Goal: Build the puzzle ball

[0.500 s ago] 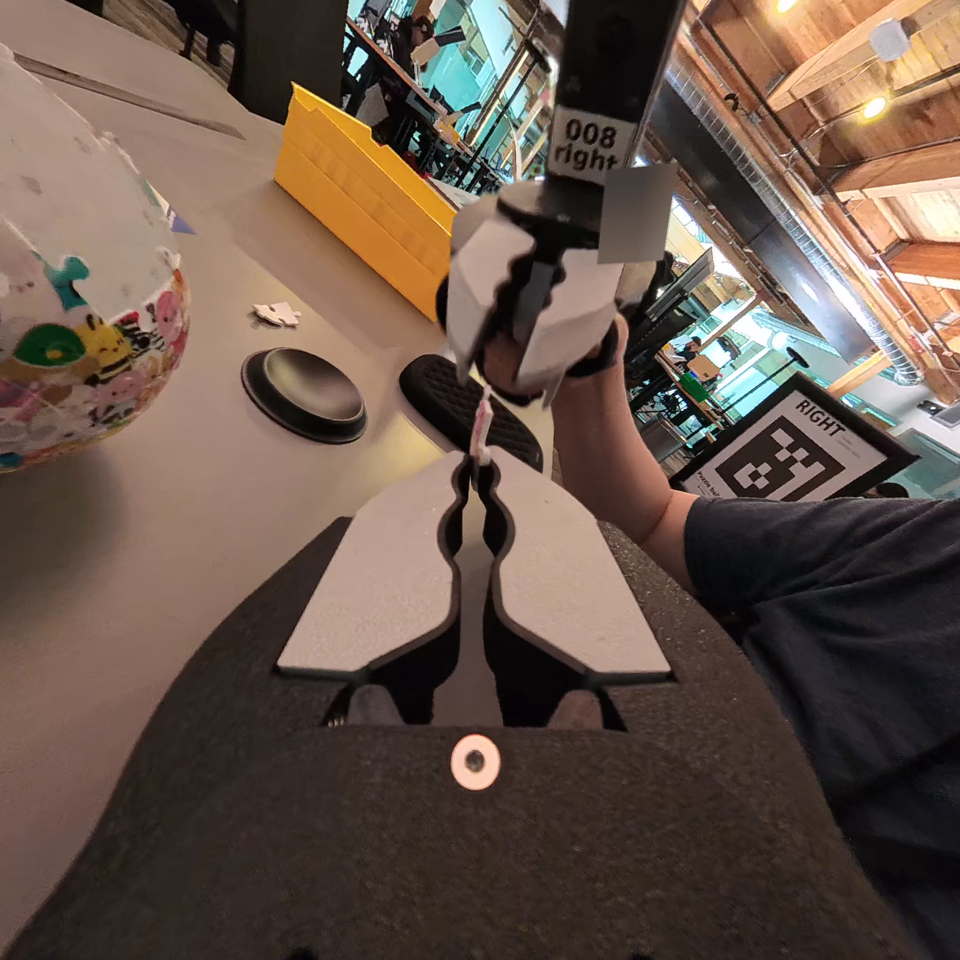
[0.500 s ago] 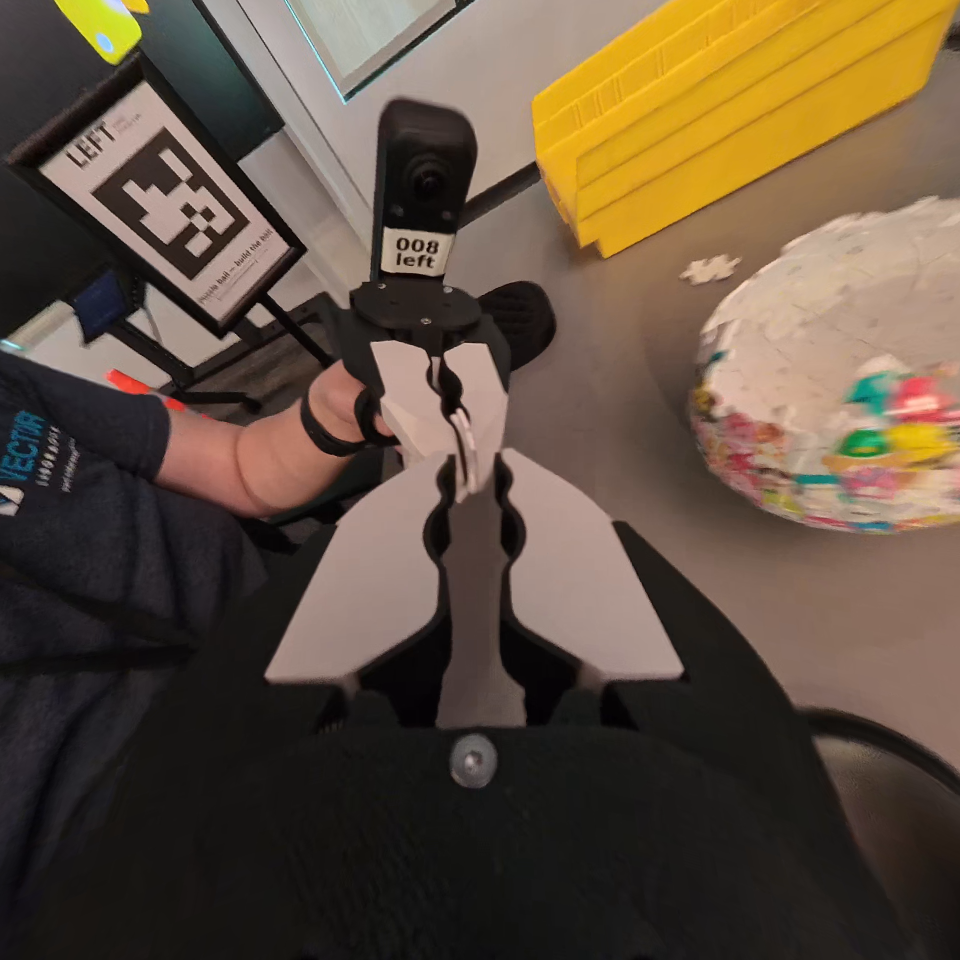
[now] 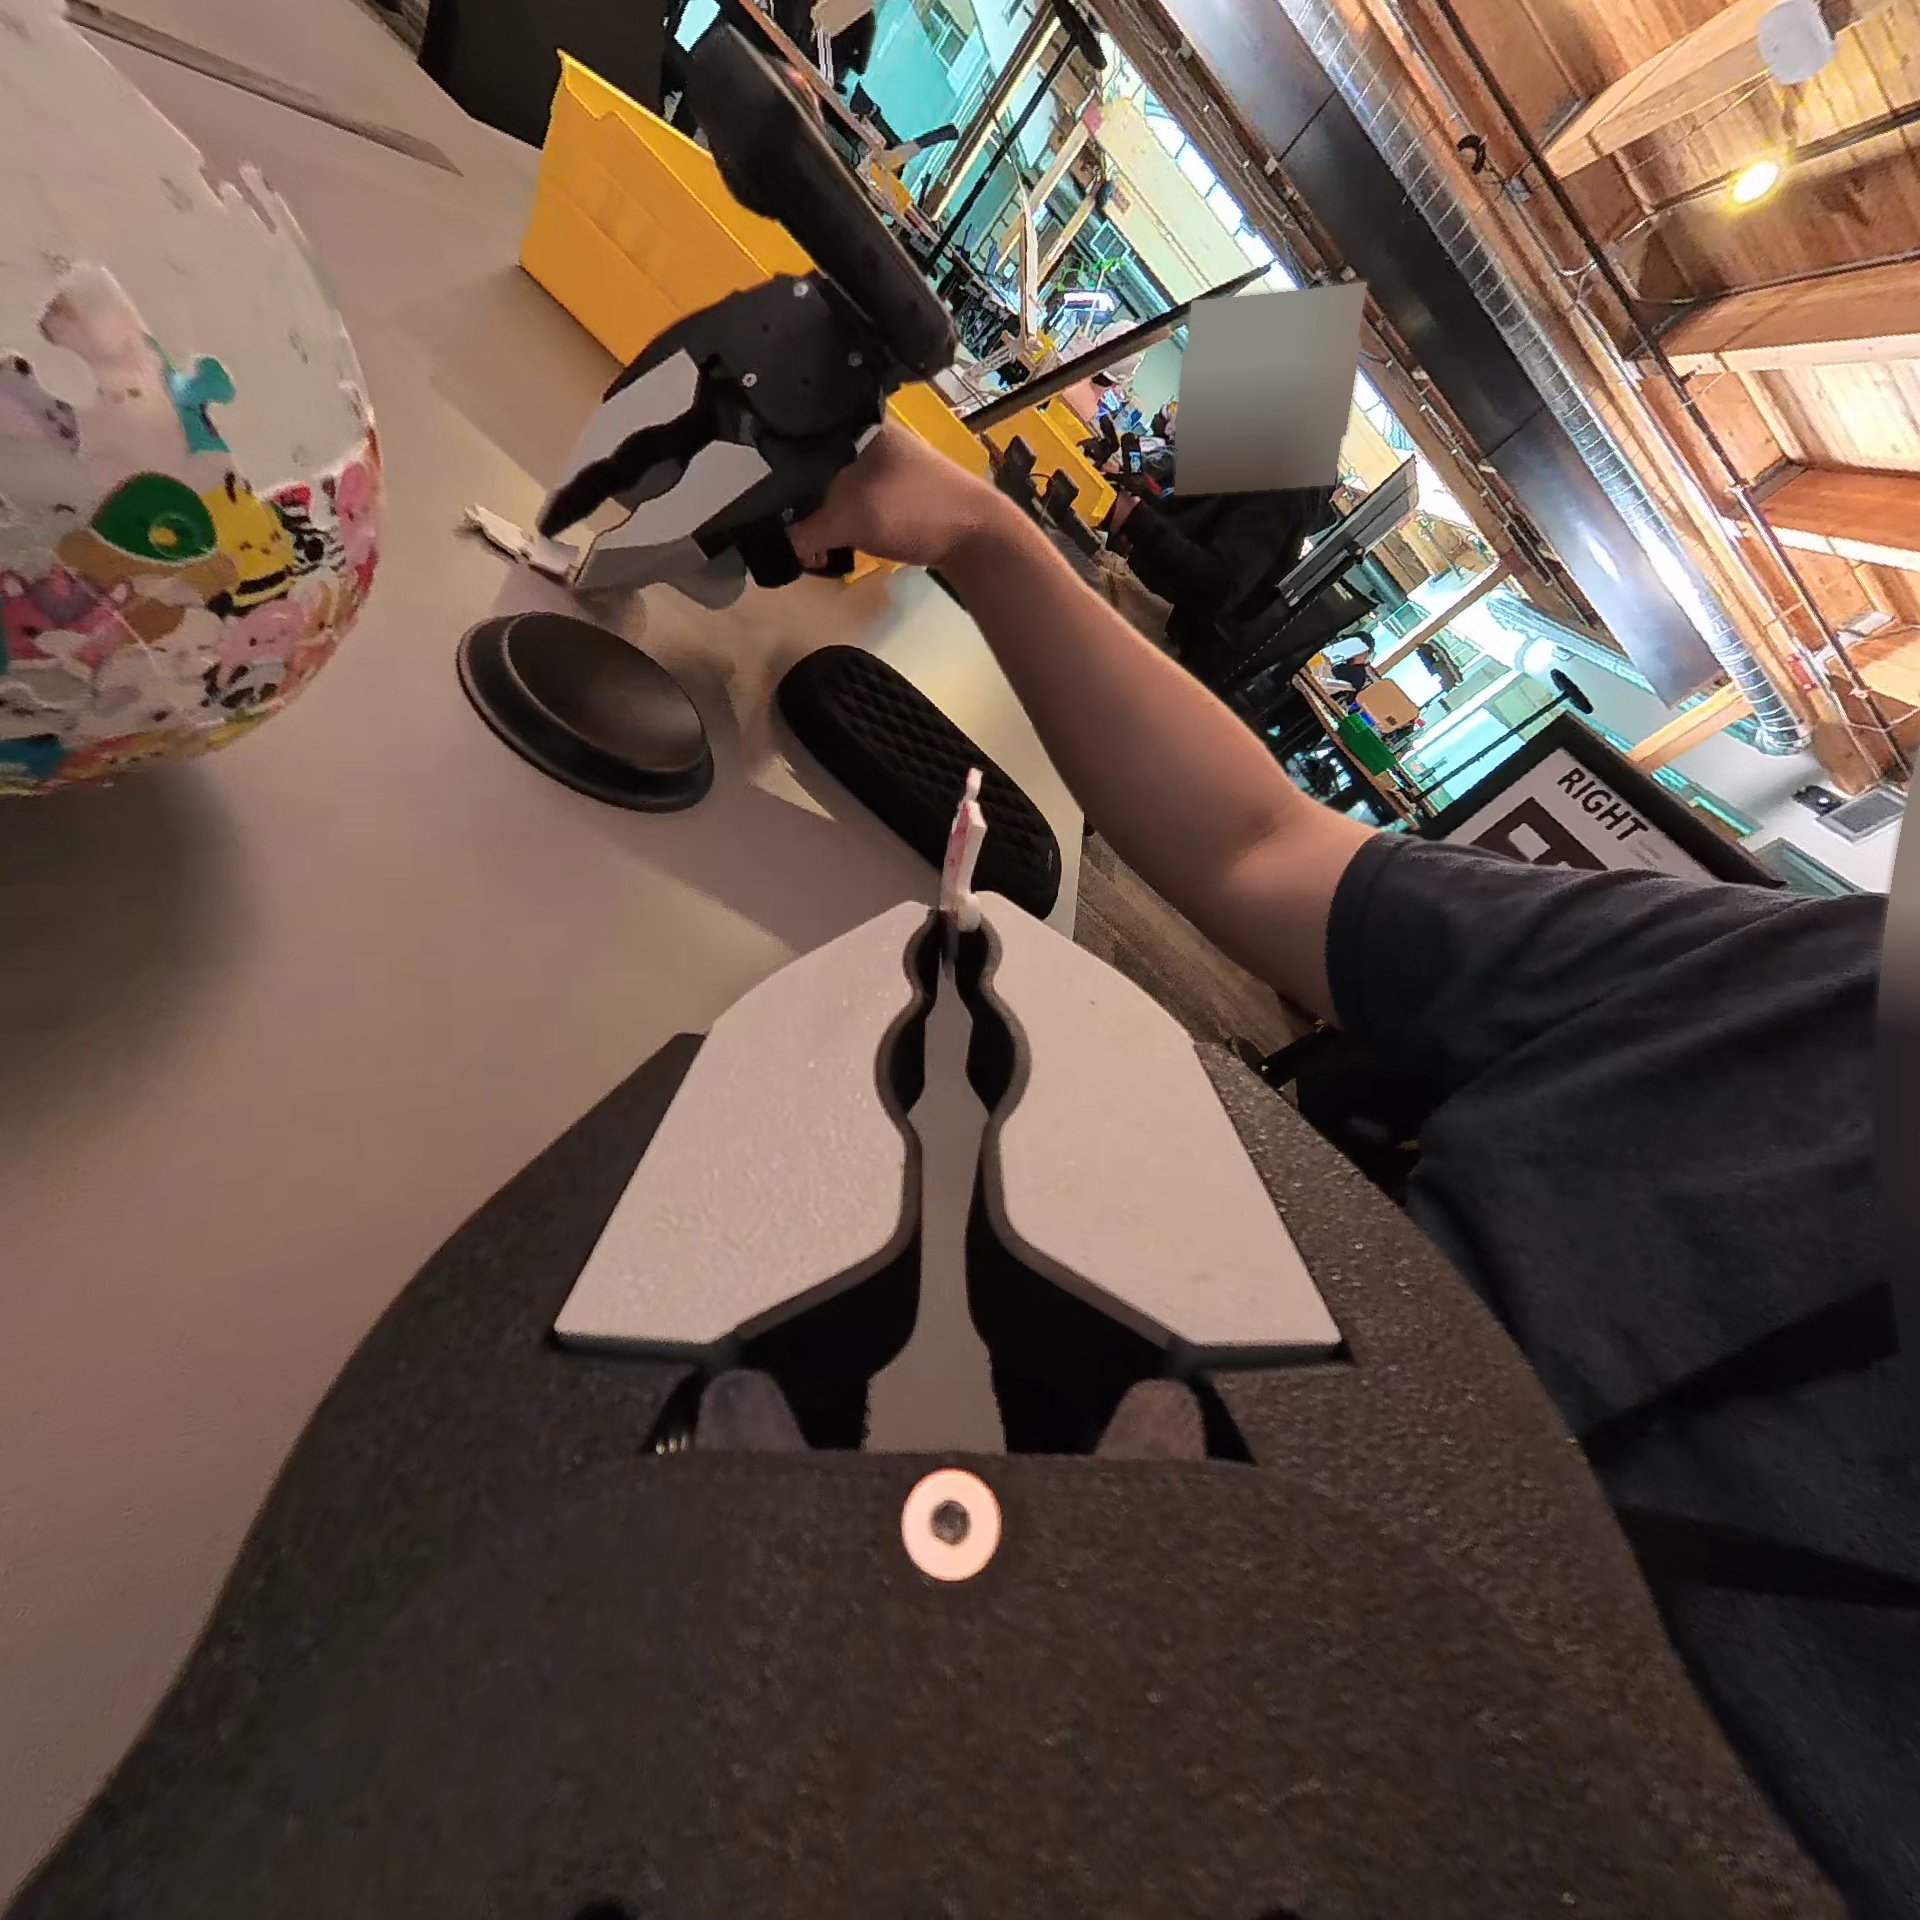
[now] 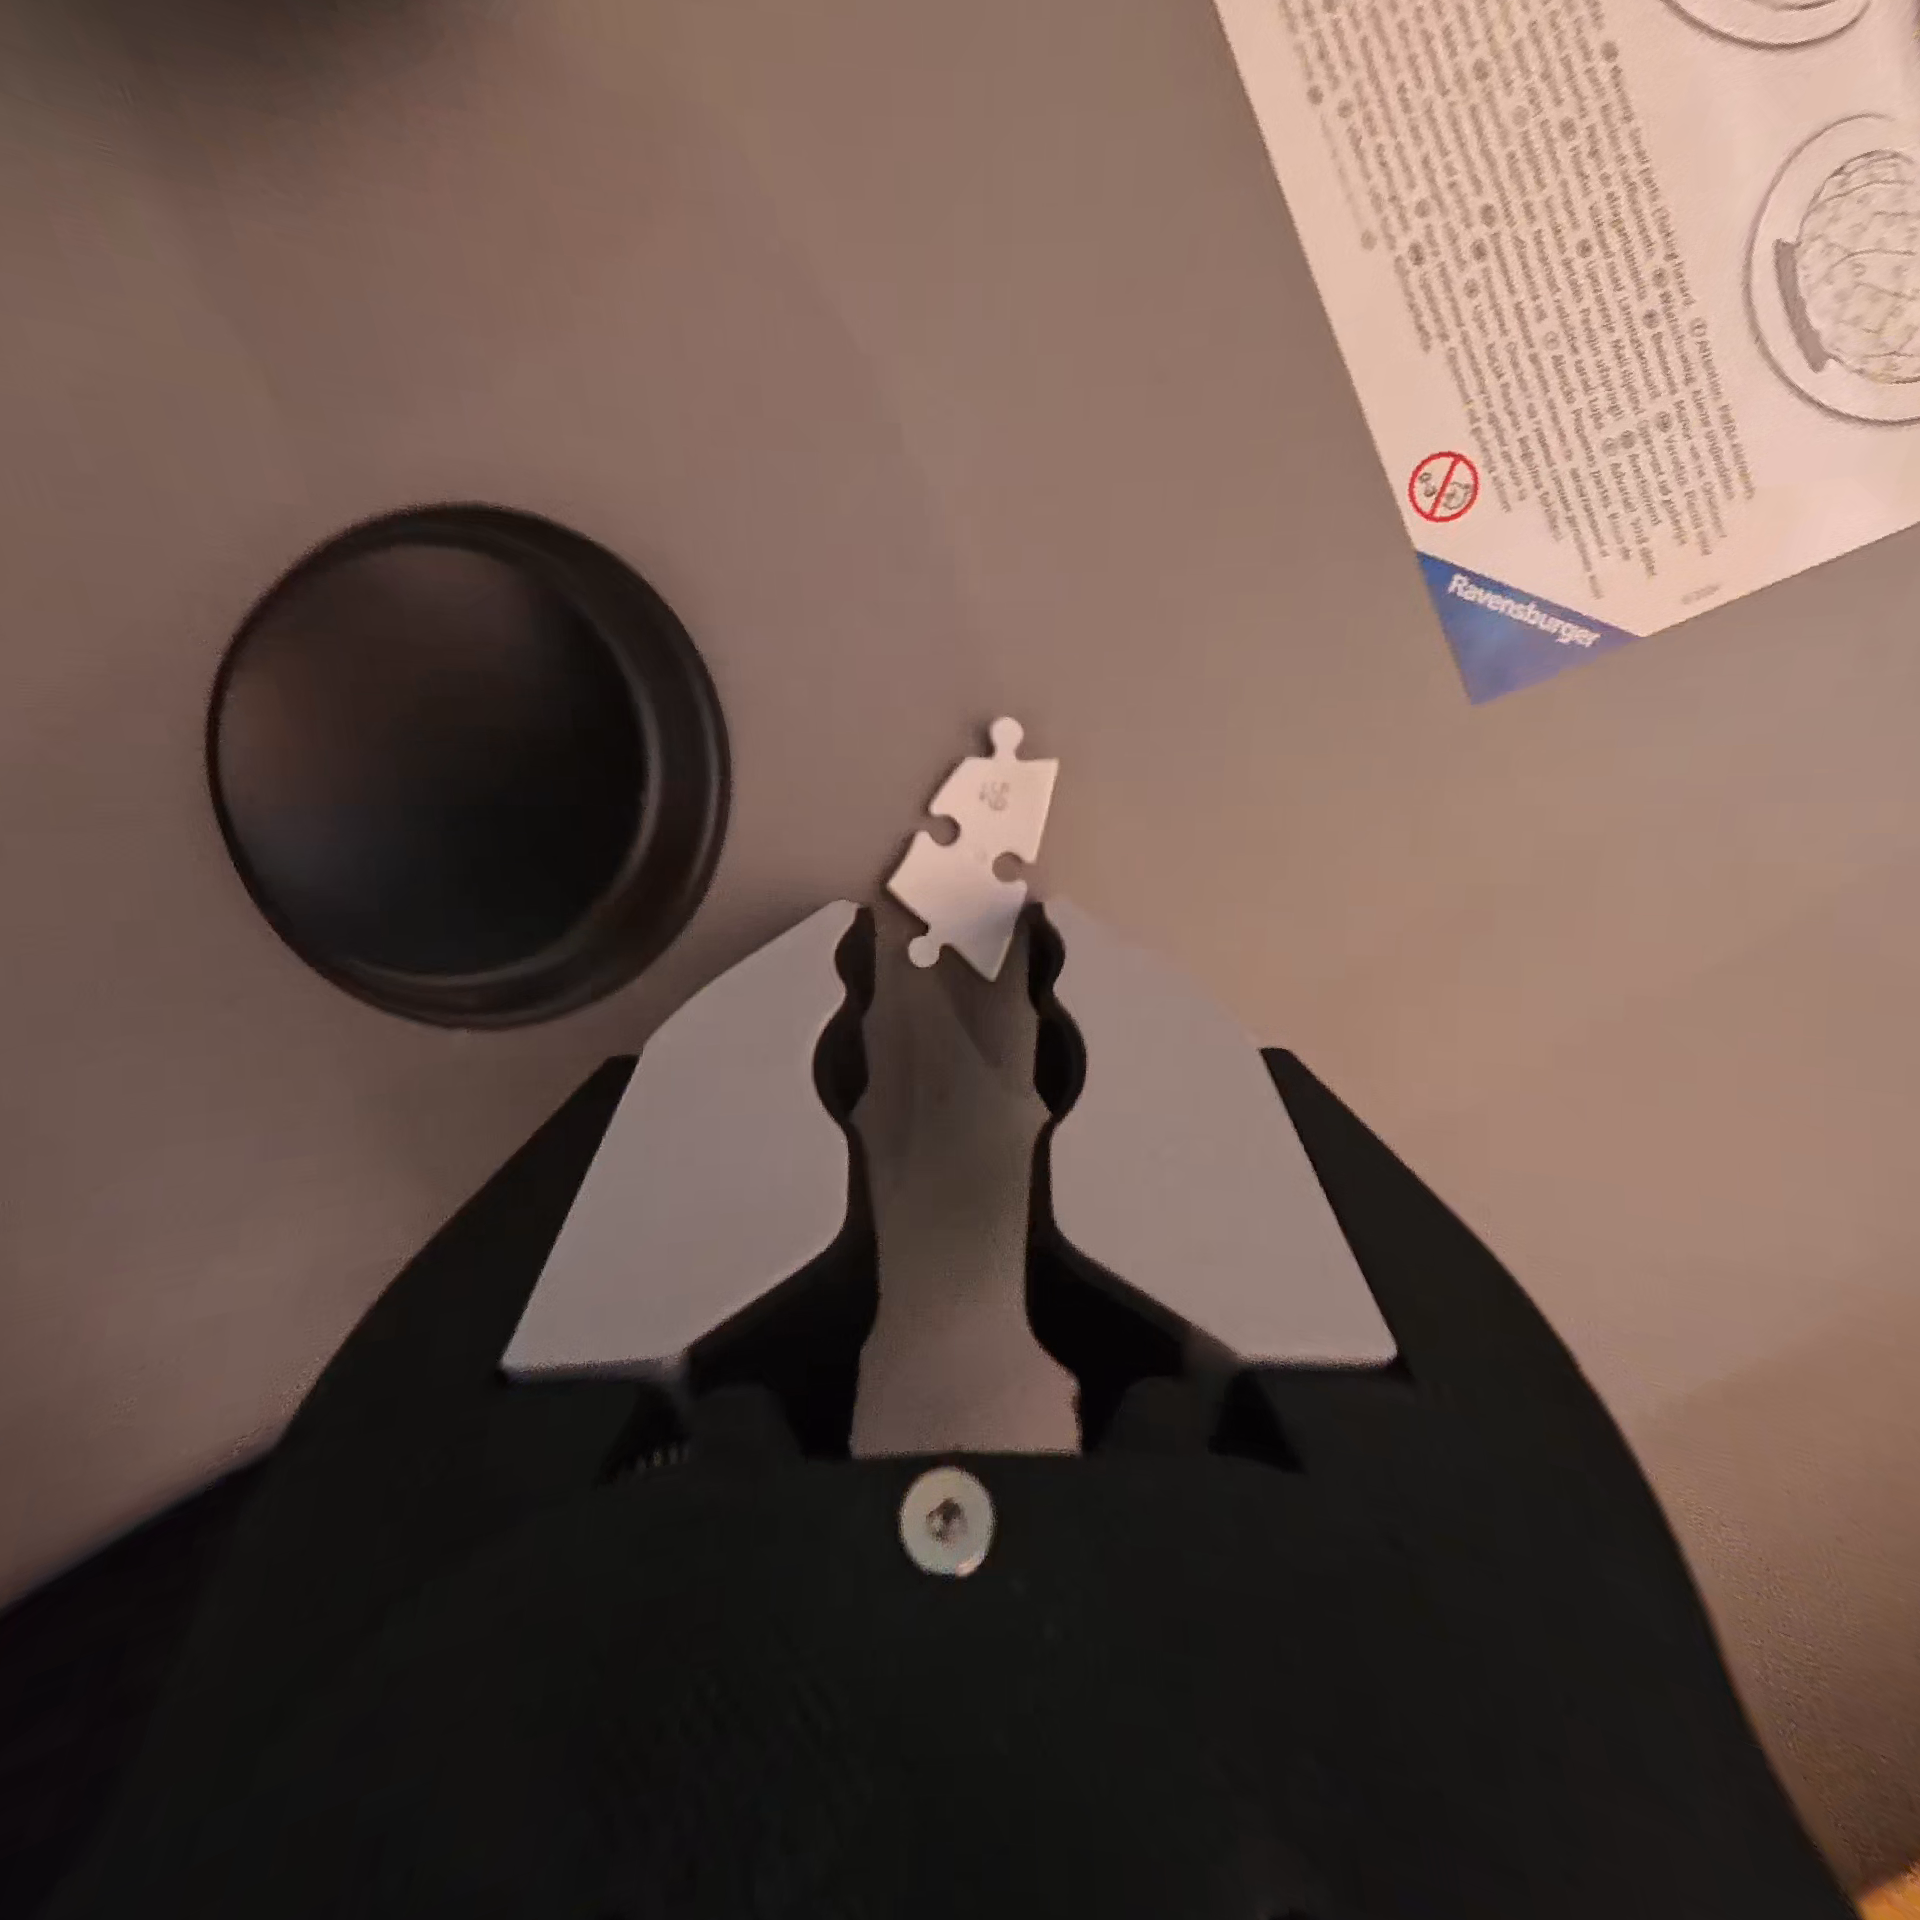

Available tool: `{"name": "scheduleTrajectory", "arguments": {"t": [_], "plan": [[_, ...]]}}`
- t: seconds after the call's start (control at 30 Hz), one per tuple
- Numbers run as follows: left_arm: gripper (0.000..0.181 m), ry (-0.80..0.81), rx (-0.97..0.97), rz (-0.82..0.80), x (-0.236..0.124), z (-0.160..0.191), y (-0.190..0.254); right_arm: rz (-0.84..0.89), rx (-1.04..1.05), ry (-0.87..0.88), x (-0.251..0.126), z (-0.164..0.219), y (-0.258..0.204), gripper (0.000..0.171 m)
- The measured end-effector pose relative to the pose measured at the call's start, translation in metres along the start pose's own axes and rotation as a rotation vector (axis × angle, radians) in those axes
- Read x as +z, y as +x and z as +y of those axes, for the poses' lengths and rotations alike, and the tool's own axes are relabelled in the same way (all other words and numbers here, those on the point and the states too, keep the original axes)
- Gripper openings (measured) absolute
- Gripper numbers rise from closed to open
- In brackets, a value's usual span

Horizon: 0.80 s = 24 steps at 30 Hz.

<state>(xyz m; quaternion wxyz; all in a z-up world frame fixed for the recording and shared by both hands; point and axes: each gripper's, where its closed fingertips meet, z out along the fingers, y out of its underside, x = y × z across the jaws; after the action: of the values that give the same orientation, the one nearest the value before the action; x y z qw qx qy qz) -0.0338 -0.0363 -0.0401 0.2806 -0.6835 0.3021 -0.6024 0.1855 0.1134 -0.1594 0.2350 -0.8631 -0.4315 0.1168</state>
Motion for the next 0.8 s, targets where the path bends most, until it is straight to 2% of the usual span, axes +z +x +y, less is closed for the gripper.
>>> {"name": "scheduleTrajectory", "arguments": {"t": [0.27,0.3,0.43,0.47,0.5,0.57,0.67,0.8], "plan": [[0.002,0.002,0.001,-0.004,0.003,-0.005,-0.005,0.119,0.083,0.08,0.005,-0.01,0.003,0.038],[0.002,0.001,-0.001,-0.002,0.004,-0.005,-0.006,0.126,0.092,0.085,0.006,-0.011,0.003,0.031],[0.002,0.0,-0.016,-0.005,0.006,-0.004,-0.01,0.117,0.054,0.094,0.007,-0.013,0.001,0.029],[0.002,0.001,-0.021,-0.009,0.006,-0.003,-0.011,0.11,0.04,0.092,0.006,-0.013,0.0,0.01],[0.002,0.002,-0.028,-0.012,0.005,-0.002,-0.013,0.122,0.021,0.103,0.005,-0.013,0.0,0.007],[0.002,0.008,-0.052,-0.011,0.002,-0.001,-0.014,0.158,-0.019,0.125,0.0,-0.015,0.001,0.005],[0.002,0.022,-0.076,-0.016,-0.002,0.001,-0.018,0.165,-0.07,0.061,0.002,-0.004,-0.003,0.006],[0.002,0.036,-0.082,-0.019,-0.006,0.002,-0.019,0.095,-0.077,0.106,-0.001,-0.007,-0.017,0.001]]}}
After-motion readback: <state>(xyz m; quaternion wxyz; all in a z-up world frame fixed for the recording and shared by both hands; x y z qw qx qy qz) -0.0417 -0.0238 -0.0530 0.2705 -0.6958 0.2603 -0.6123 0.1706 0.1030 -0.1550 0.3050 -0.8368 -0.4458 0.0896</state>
